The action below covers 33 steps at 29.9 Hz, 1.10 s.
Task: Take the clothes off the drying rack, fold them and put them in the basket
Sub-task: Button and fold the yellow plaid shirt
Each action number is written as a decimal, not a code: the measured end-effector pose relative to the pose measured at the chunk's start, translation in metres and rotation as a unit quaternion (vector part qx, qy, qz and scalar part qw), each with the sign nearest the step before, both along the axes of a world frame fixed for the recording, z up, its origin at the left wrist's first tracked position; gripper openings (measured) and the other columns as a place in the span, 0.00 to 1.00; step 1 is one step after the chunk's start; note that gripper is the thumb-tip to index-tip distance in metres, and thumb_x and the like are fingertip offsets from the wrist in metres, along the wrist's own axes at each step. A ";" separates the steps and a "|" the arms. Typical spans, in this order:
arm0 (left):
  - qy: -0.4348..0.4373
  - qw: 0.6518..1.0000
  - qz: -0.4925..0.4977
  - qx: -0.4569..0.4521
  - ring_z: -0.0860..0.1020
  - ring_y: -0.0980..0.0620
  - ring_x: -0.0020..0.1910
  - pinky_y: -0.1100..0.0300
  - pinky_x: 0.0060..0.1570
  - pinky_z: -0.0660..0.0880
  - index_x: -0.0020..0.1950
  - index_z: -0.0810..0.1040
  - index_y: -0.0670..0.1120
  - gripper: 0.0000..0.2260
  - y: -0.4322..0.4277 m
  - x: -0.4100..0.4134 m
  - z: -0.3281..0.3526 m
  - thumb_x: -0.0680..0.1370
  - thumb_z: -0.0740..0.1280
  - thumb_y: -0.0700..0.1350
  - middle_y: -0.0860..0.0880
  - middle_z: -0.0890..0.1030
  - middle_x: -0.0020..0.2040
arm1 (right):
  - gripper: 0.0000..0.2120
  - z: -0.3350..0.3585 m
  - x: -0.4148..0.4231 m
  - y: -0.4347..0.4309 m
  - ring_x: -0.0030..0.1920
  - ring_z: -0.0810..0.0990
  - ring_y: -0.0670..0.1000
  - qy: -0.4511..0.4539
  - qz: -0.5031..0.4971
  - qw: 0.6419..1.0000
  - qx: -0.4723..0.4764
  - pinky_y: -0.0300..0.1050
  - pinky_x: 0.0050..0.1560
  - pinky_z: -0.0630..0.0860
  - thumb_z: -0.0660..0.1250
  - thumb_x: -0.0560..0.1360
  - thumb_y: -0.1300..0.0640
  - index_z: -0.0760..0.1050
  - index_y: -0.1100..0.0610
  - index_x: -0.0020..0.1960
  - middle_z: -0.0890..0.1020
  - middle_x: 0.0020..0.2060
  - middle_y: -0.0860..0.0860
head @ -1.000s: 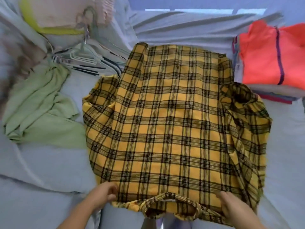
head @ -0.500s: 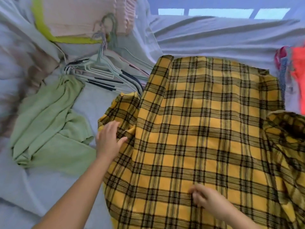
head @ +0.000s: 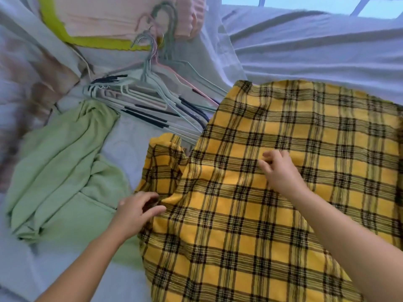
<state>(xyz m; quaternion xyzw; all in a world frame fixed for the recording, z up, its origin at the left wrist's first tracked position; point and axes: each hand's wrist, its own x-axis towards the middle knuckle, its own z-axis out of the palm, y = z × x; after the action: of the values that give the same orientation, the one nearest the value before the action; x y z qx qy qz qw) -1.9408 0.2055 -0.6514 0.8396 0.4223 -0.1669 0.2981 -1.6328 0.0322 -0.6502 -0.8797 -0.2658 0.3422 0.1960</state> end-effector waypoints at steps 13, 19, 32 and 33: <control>-0.094 0.992 -0.014 -0.087 0.76 0.63 0.49 0.70 0.47 0.70 0.42 0.70 0.66 0.21 -0.011 0.007 0.051 0.58 0.60 0.77 0.64 0.78 0.42 | 0.14 0.002 -0.019 0.153 0.46 0.78 0.54 -0.042 -0.085 0.995 0.011 0.47 0.43 0.73 0.62 0.76 0.49 0.70 0.58 0.56 0.78 0.47 0.53; -0.256 0.952 -0.155 -0.065 0.73 0.65 0.41 0.72 0.41 0.68 0.47 0.74 0.56 0.11 -0.087 0.066 0.111 0.71 0.64 0.61 0.61 0.77 0.40 | 0.05 0.027 0.036 0.070 0.34 0.76 0.51 0.221 -0.288 0.901 0.236 0.46 0.36 0.76 0.66 0.73 0.58 0.75 0.55 0.38 0.77 0.33 0.52; -0.091 0.952 -0.115 -0.269 0.59 0.58 0.71 0.57 0.72 0.57 0.69 0.68 0.51 0.32 -0.340 0.181 0.091 0.71 0.54 0.67 0.56 0.61 0.72 | 0.14 0.029 0.089 -0.181 0.55 0.74 0.51 0.055 -0.296 0.947 0.112 0.46 0.53 0.70 0.58 0.79 0.54 0.71 0.59 0.62 0.75 0.54 0.53; -0.089 0.964 -0.033 -0.250 0.59 0.62 0.68 0.59 0.72 0.57 0.67 0.69 0.54 0.33 -0.339 0.168 0.086 0.68 0.51 0.69 0.60 0.62 0.68 | 0.13 0.031 0.081 -0.186 0.55 0.74 0.51 0.050 -0.246 0.961 0.120 0.45 0.52 0.69 0.59 0.79 0.54 0.72 0.59 0.60 0.75 0.52 0.52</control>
<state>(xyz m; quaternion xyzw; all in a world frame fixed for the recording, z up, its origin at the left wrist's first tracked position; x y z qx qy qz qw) -1.7731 -0.1334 -0.5656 0.7633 0.3113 -0.2011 0.5291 -1.5522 -0.1537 -0.6189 -0.8699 -0.0702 0.2925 0.3908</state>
